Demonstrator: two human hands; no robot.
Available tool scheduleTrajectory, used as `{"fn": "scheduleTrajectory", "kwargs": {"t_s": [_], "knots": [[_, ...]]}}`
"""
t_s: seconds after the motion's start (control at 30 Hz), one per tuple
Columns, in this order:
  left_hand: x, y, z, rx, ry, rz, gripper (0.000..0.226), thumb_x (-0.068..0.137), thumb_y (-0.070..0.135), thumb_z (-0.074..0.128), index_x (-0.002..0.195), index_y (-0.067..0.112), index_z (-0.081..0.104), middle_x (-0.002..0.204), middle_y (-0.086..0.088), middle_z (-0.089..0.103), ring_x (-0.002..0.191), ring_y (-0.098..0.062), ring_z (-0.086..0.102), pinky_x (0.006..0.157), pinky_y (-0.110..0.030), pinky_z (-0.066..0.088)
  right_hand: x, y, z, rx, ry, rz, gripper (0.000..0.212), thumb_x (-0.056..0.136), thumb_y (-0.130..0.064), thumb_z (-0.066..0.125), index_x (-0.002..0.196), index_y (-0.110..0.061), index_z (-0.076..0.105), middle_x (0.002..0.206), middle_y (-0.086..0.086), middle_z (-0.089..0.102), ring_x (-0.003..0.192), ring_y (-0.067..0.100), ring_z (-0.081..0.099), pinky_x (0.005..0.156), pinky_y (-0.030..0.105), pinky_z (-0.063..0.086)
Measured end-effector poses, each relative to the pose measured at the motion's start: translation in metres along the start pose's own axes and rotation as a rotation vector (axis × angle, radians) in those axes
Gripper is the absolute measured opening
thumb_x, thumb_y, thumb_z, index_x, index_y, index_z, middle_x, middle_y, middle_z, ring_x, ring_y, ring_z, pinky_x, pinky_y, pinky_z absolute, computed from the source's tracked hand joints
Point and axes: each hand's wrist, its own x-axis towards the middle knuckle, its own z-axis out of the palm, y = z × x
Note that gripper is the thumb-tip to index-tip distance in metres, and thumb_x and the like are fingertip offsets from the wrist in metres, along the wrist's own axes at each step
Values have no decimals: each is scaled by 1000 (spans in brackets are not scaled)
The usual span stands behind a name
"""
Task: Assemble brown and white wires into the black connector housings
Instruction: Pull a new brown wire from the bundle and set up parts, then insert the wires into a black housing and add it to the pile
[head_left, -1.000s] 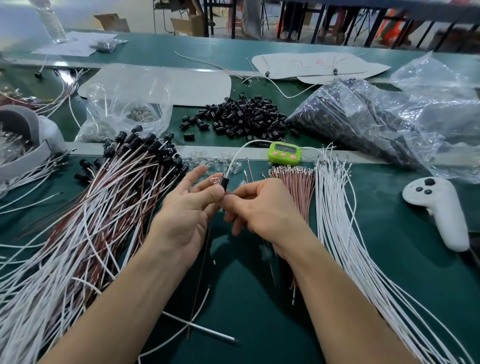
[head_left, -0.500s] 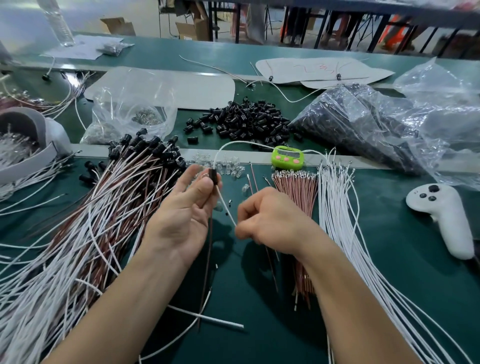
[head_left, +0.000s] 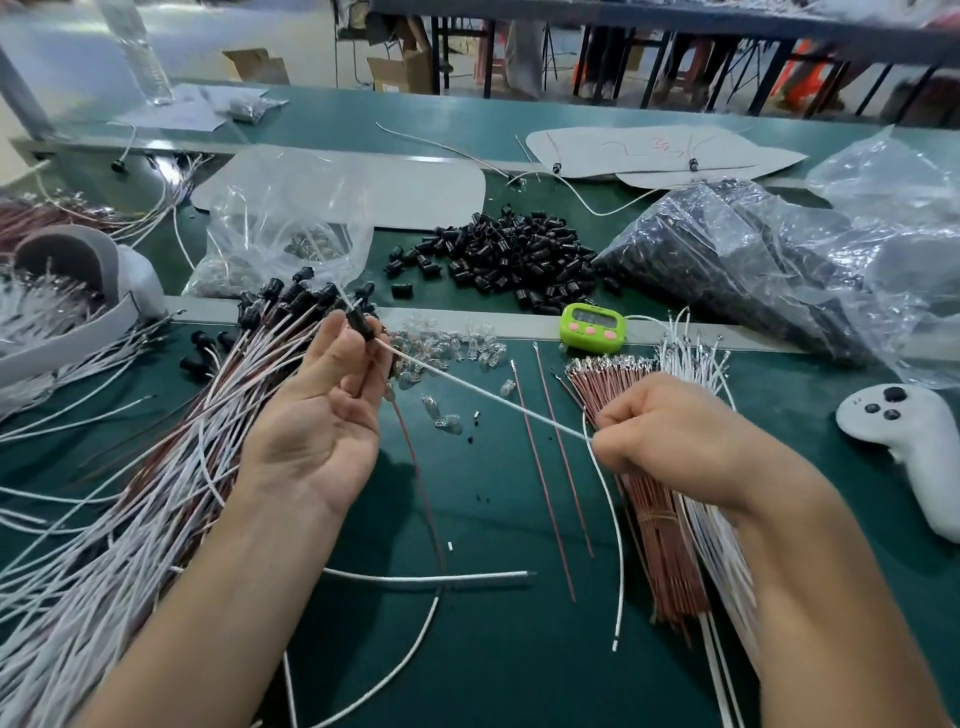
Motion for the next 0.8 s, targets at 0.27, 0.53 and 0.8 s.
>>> {"fn": "scheduleTrajectory", "kwargs": {"t_s": [0.27,0.53,0.8], "knots": [[-8,-33,3,258,-100,-5,51,70,2,71,120,11,66,99,-7,74,88,-16,74,80,-22,60,3,22,-10,-366,276,220,13,73,-43,77,67,-33,72,53,-10,61,68,9,61,59,26,44],[-12,-49,5,285,-159,-103,55,69,3,66,123,13,65,113,-12,61,101,-19,64,87,-24,59,15,-25,50,441,195,-163,35,73,-34,79,107,-32,73,84,-14,78,74,5,73,81,33,61],[-12,-46,5,611,-135,87,31,79,-10,68,99,13,72,76,4,73,71,-6,69,68,-16,57,26,-28,82,640,147,-151,23,75,-20,74,97,-22,67,68,6,75,49,17,66,49,29,50]]}}
